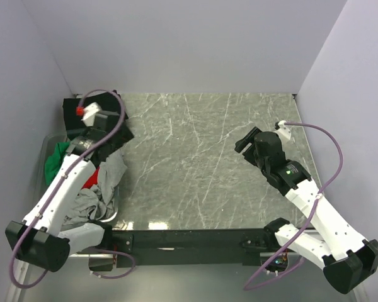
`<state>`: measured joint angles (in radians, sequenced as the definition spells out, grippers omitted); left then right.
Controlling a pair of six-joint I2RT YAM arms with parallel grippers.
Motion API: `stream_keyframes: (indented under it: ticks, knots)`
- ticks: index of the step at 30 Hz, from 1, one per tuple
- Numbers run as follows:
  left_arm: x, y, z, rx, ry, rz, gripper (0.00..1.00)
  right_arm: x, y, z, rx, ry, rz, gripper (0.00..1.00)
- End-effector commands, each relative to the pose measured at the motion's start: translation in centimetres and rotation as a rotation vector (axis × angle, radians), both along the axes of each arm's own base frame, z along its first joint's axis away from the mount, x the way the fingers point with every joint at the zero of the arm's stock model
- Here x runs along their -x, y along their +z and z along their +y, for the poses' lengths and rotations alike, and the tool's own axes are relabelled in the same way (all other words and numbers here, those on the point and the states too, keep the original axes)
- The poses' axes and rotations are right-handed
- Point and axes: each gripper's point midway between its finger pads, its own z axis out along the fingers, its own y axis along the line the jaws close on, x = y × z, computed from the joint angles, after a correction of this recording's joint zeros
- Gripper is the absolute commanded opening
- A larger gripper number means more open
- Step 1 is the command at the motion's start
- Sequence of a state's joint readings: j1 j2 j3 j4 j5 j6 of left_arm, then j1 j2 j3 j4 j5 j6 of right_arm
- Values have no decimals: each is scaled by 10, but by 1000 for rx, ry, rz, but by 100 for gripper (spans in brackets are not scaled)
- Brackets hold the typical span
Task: Fold and stack the t-shirts
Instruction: Grab the tshirt from the pile
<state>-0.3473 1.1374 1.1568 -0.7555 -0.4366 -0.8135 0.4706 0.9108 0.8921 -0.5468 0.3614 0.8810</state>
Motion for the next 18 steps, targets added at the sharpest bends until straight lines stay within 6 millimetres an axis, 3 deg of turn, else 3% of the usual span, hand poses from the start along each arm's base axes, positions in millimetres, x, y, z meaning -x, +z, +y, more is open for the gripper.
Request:
stream_keyframes:
  ticks: [1, 2, 3, 5, 14, 18]
  knots:
    - [21, -34, 45, 63, 215, 148, 99, -1, 3, -6, -4, -35, -17, 77]
    - [26, -44, 63, 90, 293, 181, 99, -1, 2, -6, 0, -30, -14, 77]
    - [34, -58, 71, 104, 331, 225, 99, -1, 1, -5, 4, -26, -8, 77]
    - [39, -70, 80, 151, 369, 255, 100, -1, 1, -5, 7, -23, -5, 77]
    - [62, -119, 89, 276, 469, 359, 99, 0, 1, -8, 40, -14, -5, 77]
    - [71, -144, 84, 330, 472, 402, 99, -1, -1, -8, 62, -4, 5, 77]
